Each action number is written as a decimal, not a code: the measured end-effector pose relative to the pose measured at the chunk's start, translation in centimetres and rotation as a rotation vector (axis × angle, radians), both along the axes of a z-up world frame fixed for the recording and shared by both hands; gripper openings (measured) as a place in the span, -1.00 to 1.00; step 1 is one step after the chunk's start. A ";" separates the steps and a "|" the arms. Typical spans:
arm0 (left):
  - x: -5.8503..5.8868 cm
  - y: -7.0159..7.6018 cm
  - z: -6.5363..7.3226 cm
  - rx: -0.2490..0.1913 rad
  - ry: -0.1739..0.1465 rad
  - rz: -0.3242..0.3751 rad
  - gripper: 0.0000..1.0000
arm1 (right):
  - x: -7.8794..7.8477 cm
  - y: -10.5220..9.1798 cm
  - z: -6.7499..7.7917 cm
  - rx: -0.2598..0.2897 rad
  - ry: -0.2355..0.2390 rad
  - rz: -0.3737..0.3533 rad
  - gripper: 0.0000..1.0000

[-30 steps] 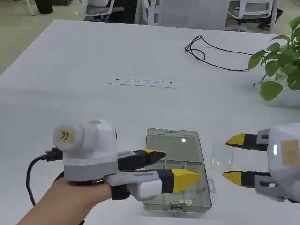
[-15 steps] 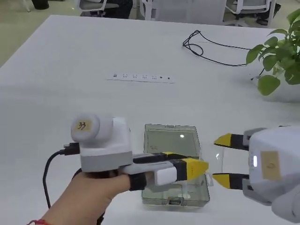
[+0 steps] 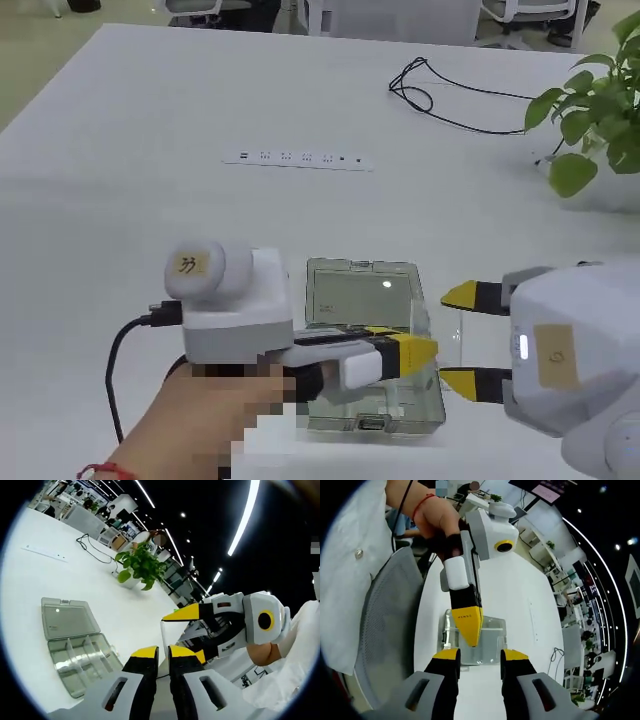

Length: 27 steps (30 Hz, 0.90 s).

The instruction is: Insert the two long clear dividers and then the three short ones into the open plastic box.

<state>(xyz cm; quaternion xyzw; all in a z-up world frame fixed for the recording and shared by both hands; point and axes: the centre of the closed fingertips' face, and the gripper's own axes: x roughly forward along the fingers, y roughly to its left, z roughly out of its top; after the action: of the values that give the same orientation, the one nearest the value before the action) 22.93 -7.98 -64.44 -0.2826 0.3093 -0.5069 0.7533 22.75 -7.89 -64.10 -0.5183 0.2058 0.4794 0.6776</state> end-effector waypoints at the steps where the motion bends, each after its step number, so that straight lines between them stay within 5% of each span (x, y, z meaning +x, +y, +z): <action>1: -0.1 0.0 0.0 -0.002 0.001 -0.002 -0.96 | 0.0 0.0 0.0 -0.001 0.001 0.001 -0.35; 18: -0.2 -0.1 0.2 -0.020 0.000 0.010 -1.00 | 0.1 0.0 -0.1 -0.010 -0.011 0.016 -0.34; 23: -0.1 0.2 0.2 -0.020 -0.008 0.017 -1.00 | 0.1 0.2 0.6 0.033 0.014 0.004 -0.31; 27: -0.6 0.6 0.0 0.039 -0.125 -0.029 -1.00 | -0.1 0.7 2.2 0.185 0.126 -0.030 -0.30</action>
<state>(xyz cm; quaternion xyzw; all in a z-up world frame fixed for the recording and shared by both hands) 22.37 -7.39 -64.46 -0.2313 0.2756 -0.5282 0.7691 22.61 -7.17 -61.92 -0.4191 0.2106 0.5179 0.7154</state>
